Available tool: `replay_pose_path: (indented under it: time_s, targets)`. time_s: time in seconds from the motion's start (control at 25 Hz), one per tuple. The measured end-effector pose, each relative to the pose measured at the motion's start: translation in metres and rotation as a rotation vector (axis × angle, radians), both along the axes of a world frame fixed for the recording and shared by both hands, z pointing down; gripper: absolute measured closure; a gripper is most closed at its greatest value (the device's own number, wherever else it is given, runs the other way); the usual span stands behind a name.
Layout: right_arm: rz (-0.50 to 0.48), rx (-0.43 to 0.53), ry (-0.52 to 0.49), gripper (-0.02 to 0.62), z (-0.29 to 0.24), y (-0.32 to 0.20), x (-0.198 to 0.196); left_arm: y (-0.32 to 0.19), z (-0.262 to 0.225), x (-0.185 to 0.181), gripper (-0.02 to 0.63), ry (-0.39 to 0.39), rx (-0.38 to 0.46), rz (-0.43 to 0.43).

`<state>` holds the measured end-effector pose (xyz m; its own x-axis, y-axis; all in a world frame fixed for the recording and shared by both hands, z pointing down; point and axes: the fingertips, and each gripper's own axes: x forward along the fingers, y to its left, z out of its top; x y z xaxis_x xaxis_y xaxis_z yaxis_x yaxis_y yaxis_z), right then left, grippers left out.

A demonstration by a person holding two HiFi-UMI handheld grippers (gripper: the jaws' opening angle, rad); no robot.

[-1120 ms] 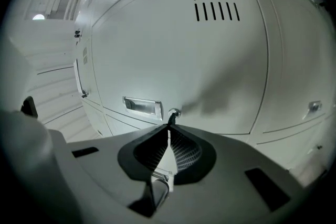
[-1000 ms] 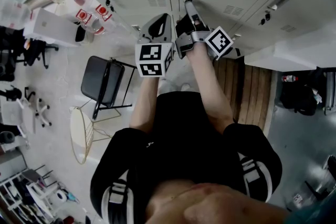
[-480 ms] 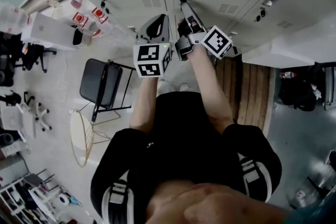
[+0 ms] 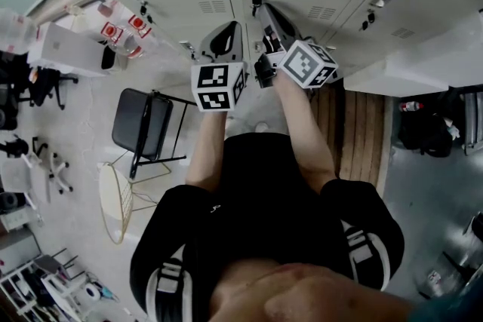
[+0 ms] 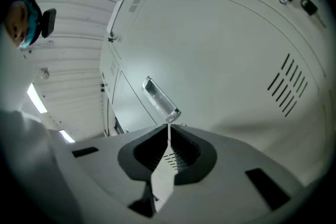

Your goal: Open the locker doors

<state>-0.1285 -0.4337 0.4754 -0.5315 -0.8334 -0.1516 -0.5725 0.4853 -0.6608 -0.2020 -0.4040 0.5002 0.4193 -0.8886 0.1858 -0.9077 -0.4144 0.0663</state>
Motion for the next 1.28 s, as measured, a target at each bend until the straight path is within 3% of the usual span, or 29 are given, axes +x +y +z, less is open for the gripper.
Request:
replay_pose_path:
  time_s: [0.28, 0.4, 0.56, 0.92, 1.28]
  targets:
    - [0.059, 0.133, 0.364, 0.565, -0.013, 0.007, -0.004, 0.000, -0.003, 0.006, 0.597, 0.006, 0.009, 0.008]
    - [0.067, 0.170, 0.464, 0.560, -0.017, 0.007, -0.008, -0.001, -0.005, 0.006, 0.597, 0.005, 0.017, 0.007]
    - [0.057, 0.201, 0.539, 0.495, -0.023, 0.004, -0.015, -0.002, -0.009, 0.003, 0.597, 0.003, 0.026, 0.000]
    - [0.098, 0.260, 0.738, 0.488, -0.036, -0.010, -0.033, -0.008, -0.017, -0.010, 0.597, -0.009, 0.042, -0.026]
    - [0.134, 0.273, 0.808, 0.466, -0.041, -0.027, -0.040, -0.019, -0.022, -0.019, 0.597, -0.023, 0.053, -0.043]
